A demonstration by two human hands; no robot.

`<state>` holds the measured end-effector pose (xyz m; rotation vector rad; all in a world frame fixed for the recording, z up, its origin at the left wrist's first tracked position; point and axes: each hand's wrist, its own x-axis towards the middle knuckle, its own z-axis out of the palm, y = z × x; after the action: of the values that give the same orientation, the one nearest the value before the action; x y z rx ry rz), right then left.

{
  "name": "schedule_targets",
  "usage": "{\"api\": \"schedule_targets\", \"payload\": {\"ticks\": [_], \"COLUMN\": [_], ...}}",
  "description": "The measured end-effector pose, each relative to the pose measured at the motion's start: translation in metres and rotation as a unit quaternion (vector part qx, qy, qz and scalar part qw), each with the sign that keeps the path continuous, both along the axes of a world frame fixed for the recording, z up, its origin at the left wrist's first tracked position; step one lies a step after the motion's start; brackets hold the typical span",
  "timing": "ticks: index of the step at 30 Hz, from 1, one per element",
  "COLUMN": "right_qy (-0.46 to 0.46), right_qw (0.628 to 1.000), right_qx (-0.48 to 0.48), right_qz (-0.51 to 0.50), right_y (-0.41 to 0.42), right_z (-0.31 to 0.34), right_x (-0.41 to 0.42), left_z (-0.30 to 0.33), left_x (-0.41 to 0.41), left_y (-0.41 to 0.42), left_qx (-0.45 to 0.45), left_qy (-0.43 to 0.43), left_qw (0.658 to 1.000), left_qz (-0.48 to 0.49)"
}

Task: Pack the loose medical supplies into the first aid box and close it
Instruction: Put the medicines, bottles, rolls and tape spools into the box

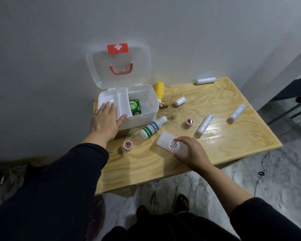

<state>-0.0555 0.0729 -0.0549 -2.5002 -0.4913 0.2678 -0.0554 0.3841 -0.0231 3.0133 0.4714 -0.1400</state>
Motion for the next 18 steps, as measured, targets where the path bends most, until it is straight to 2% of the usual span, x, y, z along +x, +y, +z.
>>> {"api": "schedule_targets", "payload": {"ticks": [5, 10, 14, 18], "right_qy": [-0.034, -0.089, -0.130, -0.162], "right_qw": [0.998, 0.994, 0.989, 0.967], "right_qx": [0.040, 0.060, -0.044, -0.168], "right_qz": [-0.031, -0.024, 0.051, 0.104], "right_y": [-0.004, 0.027, 0.069, 0.114], "right_z": [0.041, 0.074, 0.088, 0.098], "right_x": [0.017, 0.045, 0.073, 0.103], "left_z": [0.000, -0.001, 0.001, 0.000], "left_x": [0.000, 0.000, 0.000, 0.000], "left_y": [0.000, 0.000, -0.001, -0.002], "left_qx": [-0.005, -0.014, -0.015, -0.015], "left_qy": [0.001, -0.005, 0.000, -0.004], "left_qw": [1.000, 1.000, 1.000, 1.000], "left_qz": [-0.002, 0.003, 0.004, 0.009]}}
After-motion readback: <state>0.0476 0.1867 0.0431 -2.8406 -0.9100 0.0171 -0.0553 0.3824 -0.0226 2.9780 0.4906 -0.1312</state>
